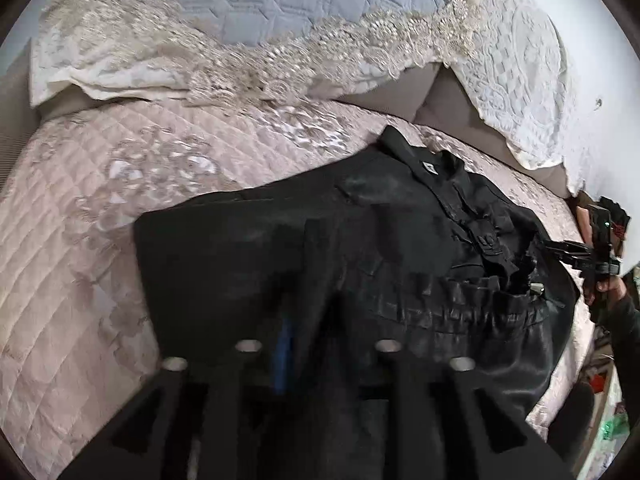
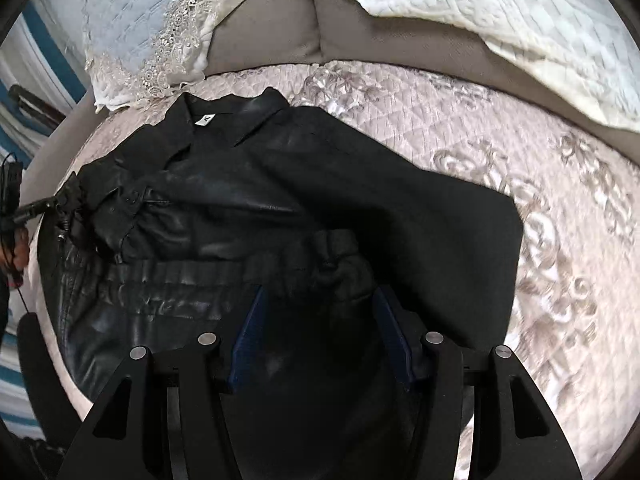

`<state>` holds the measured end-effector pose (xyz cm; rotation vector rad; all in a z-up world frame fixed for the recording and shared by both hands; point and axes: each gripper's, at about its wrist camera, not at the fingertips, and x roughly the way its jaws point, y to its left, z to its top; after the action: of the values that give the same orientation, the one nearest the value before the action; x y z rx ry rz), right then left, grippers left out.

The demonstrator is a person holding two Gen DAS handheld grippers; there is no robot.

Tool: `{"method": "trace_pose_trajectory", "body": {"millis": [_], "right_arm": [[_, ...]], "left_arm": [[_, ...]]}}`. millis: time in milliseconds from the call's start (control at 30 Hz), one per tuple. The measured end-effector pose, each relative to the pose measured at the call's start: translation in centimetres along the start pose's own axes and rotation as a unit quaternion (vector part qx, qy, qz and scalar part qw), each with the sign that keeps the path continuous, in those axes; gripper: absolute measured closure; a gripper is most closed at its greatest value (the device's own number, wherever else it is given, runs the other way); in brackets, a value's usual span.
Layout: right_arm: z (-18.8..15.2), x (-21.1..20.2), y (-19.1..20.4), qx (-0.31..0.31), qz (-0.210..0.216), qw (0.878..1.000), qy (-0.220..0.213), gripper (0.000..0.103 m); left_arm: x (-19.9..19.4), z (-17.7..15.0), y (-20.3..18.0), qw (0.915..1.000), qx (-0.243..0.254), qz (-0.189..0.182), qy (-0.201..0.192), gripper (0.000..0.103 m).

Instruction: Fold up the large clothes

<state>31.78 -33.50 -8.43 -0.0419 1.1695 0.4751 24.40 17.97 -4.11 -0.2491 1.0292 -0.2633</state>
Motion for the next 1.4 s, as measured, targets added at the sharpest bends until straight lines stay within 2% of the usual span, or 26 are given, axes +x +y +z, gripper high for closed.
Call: {"method": "trace_pose_trajectory", "body": {"millis": [33, 67, 167, 233, 267, 300, 367, 467, 667, 800, 900, 1000, 1133, 1233, 1300, 1333, 1367, 1400], "right_arm": [[0.1, 0.0, -0.1, 0.0, -0.004, 1.0, 0.002, 0.046], [0.1, 0.3, -0.3, 0.001, -0.007, 1.0, 0.009, 0.046], [-0.1, 1.2, -0.3, 0.001, 0.001, 1.0, 0.031, 0.042], [-0.1, 1.2, 0.2, -0.006, -0.004, 1.0, 0.03, 0.046], [-0.1, 1.0, 0.4, -0.004, 0.003, 1.0, 0.023, 0.07], [-0.1, 0.8, 0.6, -0.002, 0.006, 1.0, 0.019, 0.095], [0.0, 0.1, 1.0, -0.003, 0.005, 1.0, 0.008, 0.096], [0.0, -1.9, 1.9, -0.013, 0.013, 1.0, -0.022, 0.097], [-0.4, -9.7, 1.4, -0.002, 0.043, 0.989, -0.141, 0.097], [0.8, -11.6, -1.2, 0.047, 0.027, 0.978, -0.2, 0.097], [1.8, -10.6, -3.0, 0.092, 0.017, 0.971, -0.218, 0.097], [2.7, -8.0, -4.2, 0.123, 0.003, 0.97, -0.209, 0.097], [3.6, -3.0, -6.3, 0.163, -0.051, 0.974, -0.148, 0.098], [3.2, -0.4, -8.4, 0.205, -0.071, 0.971, -0.1, 0.098], [2.4, -0.6, -8.8, 0.213, -0.062, 0.971, -0.089, 0.097], [2.0, -1.2, -8.7, 0.214, -0.052, 0.971, -0.095, 0.096], [1.3, -2.3, -8.3, 0.212, -0.042, 0.971, -0.106, 0.088], [0.6, -3.5, -7.9, 0.208, -0.035, 0.97, -0.12, 0.073]], "left_arm": [[0.4, 0.3, 0.0, 1.0, 0.0, 0.002, 0.006, 0.057], [0.7, 0.4, 0.1, 0.9999, 0.0, 0.003, 0.011, 0.054], [2.0, 0.6, -0.3, 0.9995, 0.005, -0.006, 0.031, 0.054], [2.3, 0.4, -1.3, 0.9993, 0.022, -0.003, 0.032, 0.055], [2.3, 0.2, -1.9, 0.9989, 0.037, 0.003, 0.029, 0.06], [2.3, 0.1, -2.2, 0.9985, 0.046, 0.005, 0.029, 0.077], [2.3, -0.3, -3.0, 0.9975, 0.061, 0.011, 0.033, 0.092], [0.1, -0.5, -3.7, 0.9976, 0.069, 0.007, -0.004, 0.095], [-7.7, -0.7, -3.6, 0.9918, 0.055, -0.029, -0.112, 0.095], [-9.8, 0.9, -2.3, 0.9855, 0.022, -0.032, -0.165, 0.095], [-9.4, 2.3, -0.5, 0.9807, -0.017, -0.036, -0.191, 0.095], [-6.1, 3.3, 1.1, 0.9831, -0.052, -0.009, -0.175, 0.095], [1.1, 4.7, 2.7, 0.9907, -0.068, 0.072, -0.093, 0.095], [3.2, 4.9, 3.4, 0.991, -0.081, 0.085, -0.064, 0.093], [2.7, 4.8, 3.0, 0.9909, -0.079, 0.09, -0.062, 0.088], [1.8, 4.7, 2.8, 0.9909, -0.076, 0.087, -0.068, 0.086], [0.9, 4.4, 2.6, 0.9909, -0.074, 0.086, -0.072, 0.08], [0.0, 4.1, 2.5, 0.9905, -0.073, 0.089, -0.074, 0.073]]}}
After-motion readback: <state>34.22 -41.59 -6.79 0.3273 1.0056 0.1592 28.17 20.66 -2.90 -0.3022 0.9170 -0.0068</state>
